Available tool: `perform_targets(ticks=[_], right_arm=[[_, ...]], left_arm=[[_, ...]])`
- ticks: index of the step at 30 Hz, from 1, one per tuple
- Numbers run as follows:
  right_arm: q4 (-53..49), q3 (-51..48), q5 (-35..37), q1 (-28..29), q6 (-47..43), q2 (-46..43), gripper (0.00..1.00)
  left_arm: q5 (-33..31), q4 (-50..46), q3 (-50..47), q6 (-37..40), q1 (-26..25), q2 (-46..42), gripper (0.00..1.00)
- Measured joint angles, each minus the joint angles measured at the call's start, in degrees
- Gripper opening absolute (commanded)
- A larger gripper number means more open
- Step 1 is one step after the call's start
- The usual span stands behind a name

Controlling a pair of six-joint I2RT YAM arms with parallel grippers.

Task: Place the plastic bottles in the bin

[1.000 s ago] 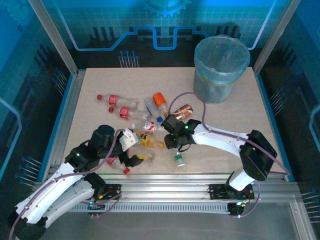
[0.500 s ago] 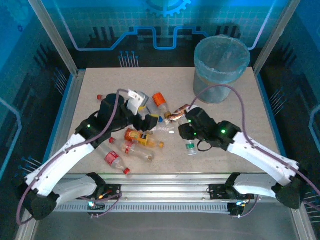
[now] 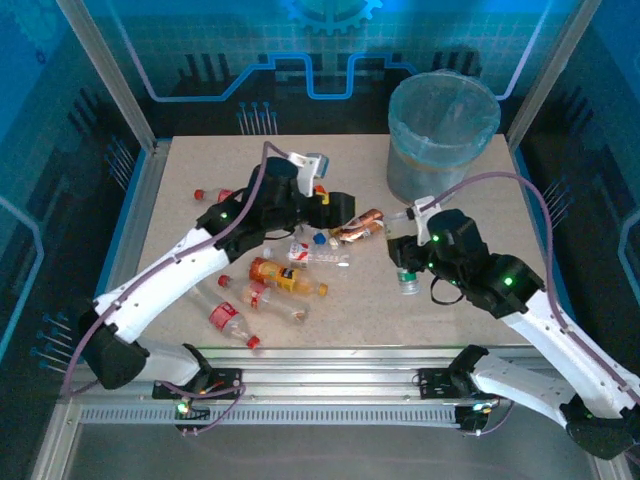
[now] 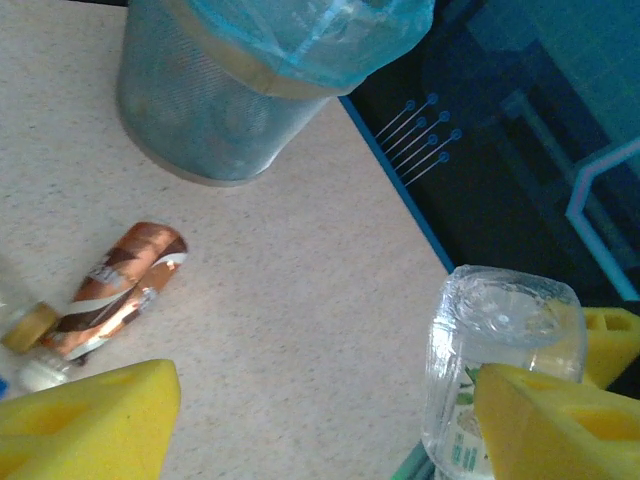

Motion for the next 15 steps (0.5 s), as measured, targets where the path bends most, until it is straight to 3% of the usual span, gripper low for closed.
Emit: perform_targets(ticks=[7, 15], right_arm=[[-0.7, 4.3, -3.1, -4.9, -3.6, -0.9, 0.48], [-0.2, 14.6, -4.7, -8.9, -8.3, 5.2, 0.48]], left_arm=[[-0.5, -1.8, 15.0, -2.1, -0.5, 11.5, 0.78], [-1.2, -3.1, 32.2, -0.5, -0.4, 22.2, 0.78]])
